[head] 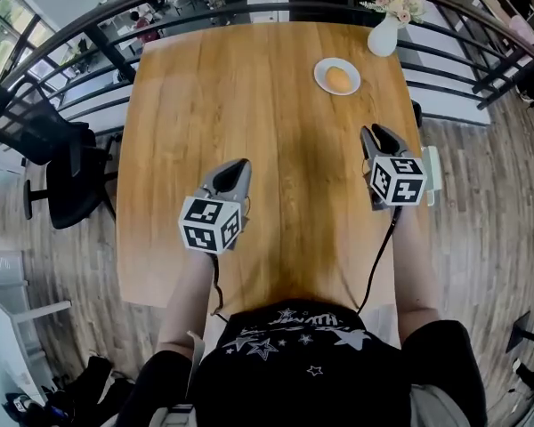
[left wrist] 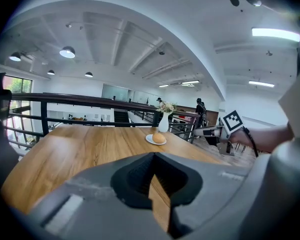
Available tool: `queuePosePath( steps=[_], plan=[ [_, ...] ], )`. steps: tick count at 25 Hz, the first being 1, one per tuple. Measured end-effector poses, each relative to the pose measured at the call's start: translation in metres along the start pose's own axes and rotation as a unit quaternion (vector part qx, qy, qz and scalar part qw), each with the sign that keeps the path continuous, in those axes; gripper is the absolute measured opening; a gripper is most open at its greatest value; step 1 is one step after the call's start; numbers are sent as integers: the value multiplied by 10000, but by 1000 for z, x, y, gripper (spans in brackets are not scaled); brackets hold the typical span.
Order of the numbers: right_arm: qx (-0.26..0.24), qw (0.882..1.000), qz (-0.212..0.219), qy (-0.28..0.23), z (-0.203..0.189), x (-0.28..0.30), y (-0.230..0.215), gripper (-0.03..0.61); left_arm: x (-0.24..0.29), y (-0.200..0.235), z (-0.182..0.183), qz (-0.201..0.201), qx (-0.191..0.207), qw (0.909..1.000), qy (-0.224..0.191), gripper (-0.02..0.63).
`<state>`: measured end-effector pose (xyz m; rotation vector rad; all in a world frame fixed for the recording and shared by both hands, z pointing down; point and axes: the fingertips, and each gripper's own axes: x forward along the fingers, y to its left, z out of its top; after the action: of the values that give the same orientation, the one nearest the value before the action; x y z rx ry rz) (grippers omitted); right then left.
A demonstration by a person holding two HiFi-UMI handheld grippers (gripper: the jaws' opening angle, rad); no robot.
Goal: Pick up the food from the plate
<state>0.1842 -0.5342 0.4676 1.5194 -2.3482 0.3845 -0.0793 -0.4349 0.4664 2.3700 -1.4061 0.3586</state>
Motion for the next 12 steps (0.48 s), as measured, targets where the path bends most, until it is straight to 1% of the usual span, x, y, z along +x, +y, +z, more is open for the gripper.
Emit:
queuePosePath(
  steps=[3, 5, 7, 12],
  plan=[
    [38, 9999, -69, 100, -3, 33, -11, 143, 17, 14, 2, -3, 19, 10000, 66, -2],
    [165, 9996, -108, 212, -9, 54, -16, 197, 26, 24, 0, -12, 9, 10000, 88, -2],
    [204, 9991, -181, 327, -16, 71, -20, 233, 33, 31, -4, -20, -17, 9999, 124, -2],
    [234, 9980, -370, 463, -25, 113, -34, 244, 55, 46, -18, -31, -37, 9997, 241, -2]
  ],
)
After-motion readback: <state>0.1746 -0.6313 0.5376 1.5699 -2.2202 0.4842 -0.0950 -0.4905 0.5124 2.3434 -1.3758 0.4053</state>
